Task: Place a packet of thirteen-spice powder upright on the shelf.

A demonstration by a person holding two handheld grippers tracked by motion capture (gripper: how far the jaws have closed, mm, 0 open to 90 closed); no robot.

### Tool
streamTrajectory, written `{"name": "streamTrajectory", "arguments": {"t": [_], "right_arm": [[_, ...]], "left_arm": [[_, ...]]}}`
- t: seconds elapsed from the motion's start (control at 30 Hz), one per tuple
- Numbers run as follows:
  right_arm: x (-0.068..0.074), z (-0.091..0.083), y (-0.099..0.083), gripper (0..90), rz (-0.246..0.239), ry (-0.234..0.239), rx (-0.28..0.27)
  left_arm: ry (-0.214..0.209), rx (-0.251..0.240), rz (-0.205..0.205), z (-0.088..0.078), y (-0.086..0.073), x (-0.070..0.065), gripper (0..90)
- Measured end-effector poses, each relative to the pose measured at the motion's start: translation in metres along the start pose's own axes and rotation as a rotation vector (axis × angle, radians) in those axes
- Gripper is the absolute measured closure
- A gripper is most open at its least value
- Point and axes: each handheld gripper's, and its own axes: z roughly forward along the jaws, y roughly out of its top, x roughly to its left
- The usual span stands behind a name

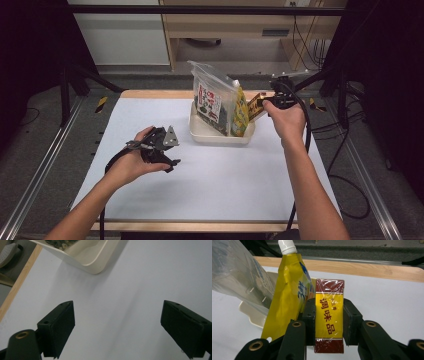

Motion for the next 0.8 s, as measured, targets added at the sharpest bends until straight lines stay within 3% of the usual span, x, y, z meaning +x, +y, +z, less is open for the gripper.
{"name": "streamTrajectory", "arguments": {"t": [0.23,0.8], "right_arm": [[0.005,0.008,0.0,68.9,-0.012,-0.046,0.009],[0.016,0.031,-0.005,68.8,0.013,-0.126,0.048]], "left_arm": [[-0.002,-0.002,-0.001,0.001,-0.001,-0.001,11.9],[-0.012,0.003,-0.006,0.005,-0.007,-0.003,11.9]]}}
